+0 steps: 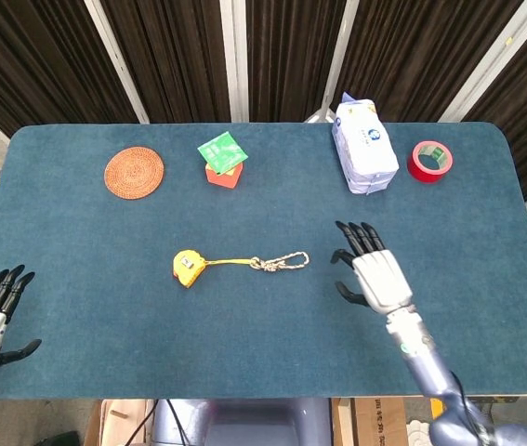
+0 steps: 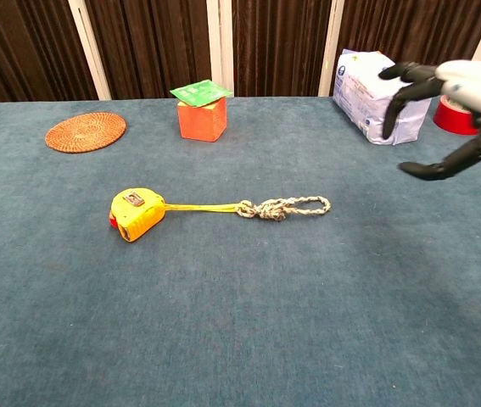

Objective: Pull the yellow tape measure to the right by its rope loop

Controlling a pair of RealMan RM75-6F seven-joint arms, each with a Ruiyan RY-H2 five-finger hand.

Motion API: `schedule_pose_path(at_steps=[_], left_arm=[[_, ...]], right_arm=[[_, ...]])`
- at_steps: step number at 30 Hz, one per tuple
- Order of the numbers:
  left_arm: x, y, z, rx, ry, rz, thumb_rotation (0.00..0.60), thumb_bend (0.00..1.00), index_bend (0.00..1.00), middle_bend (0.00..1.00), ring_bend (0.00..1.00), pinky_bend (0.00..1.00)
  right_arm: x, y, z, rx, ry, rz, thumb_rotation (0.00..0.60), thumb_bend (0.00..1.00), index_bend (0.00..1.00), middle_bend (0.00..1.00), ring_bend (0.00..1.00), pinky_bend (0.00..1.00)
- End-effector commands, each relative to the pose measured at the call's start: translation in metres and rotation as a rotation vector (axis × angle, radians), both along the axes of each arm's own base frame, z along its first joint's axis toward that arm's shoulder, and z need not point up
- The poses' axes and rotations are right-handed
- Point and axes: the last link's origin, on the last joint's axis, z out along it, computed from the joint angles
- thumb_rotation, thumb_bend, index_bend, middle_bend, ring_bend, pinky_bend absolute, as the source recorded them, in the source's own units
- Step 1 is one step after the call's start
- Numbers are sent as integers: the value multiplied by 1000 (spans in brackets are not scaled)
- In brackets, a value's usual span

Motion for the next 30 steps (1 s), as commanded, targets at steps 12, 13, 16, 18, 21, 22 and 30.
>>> schedule_pose_path(at_steps=[12,13,16,18,21,22,30], left_arm=[[-2,5,-1,-7,-11,9,600,0,0,0,0,0],[-2,5,-2,-9,-12,9,600,0,0,0,0,0],[-2,5,-2,-13,-15,11,600,0,0,0,0,0],[-2,6,-2,-14,-17,11,600,0,0,0,0,0],[-2,6,-3,-16,-18,12,600,0,0,0,0,0],[-2,6,-3,-17,-18,12,600,0,0,0,0,0],[-2,7,-4,-19,-17,12,600,0,0,0,0,0]], right_arm=[[12,-49,-89,81,79,-115,600,355,485,108,0,0],[11,-51,-92,82,80,-126,600,355,486,109,0,0],[7,-56,-100,81,83,-151,600,355,485,109,0,0],[4,-58,-103,80,85,-163,600,355,485,109,0,0],[1,-59,-105,76,87,-172,600,354,489,113,0,0],[0,-60,-105,73,87,-174,600,355,491,114,0,0],[-2,-65,-107,65,65,-188,600,361,502,117,0,0]])
